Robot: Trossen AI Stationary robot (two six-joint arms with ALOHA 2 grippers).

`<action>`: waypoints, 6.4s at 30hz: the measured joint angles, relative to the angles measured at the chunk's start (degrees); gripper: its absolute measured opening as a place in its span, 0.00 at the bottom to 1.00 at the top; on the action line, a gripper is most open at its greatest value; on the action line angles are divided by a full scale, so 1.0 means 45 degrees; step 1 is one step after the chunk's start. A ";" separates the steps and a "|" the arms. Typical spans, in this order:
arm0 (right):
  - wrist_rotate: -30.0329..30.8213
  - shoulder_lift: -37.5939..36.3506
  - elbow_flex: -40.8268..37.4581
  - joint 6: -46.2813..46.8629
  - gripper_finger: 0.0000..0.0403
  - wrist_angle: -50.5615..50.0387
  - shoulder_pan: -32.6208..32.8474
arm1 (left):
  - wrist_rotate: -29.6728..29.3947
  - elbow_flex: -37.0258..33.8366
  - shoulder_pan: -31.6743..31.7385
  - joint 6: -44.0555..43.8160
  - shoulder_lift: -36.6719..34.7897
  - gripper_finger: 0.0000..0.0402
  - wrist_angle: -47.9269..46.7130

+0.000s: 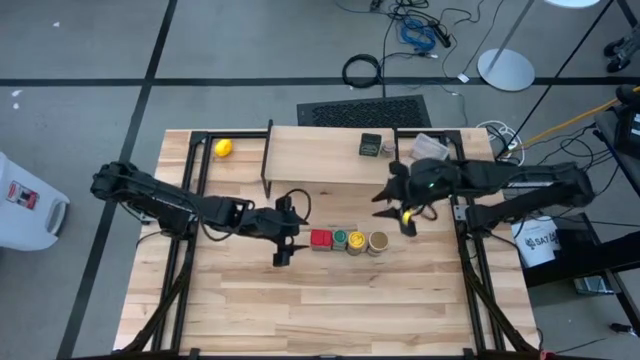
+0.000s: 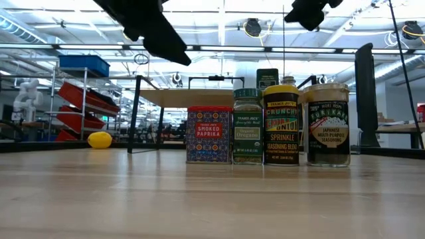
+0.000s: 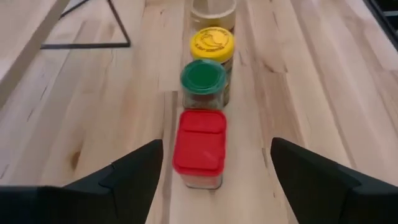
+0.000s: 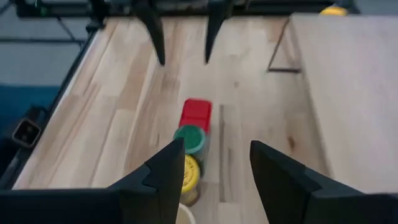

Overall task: Shelf spices
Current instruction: Put the red seasoning can on the shelf

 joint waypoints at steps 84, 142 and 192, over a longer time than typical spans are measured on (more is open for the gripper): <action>0.0030 0.2098 0.0005 -0.0277 0.42 0.3425 0.0344 | 0.0561 0.0047 0.0685 0.0588 0.1609 0.57 0.0574; 0.0575 0.6896 -0.0007 -0.0297 0.51 1.0875 0.0324 | -0.1313 0.0138 0.0733 0.0907 -0.1928 0.57 0.0157; -0.0709 0.4346 0.0005 -0.1396 0.49 0.8455 -0.3784 | -0.3448 0.0147 -0.0389 0.0938 -0.3929 0.83 -0.0790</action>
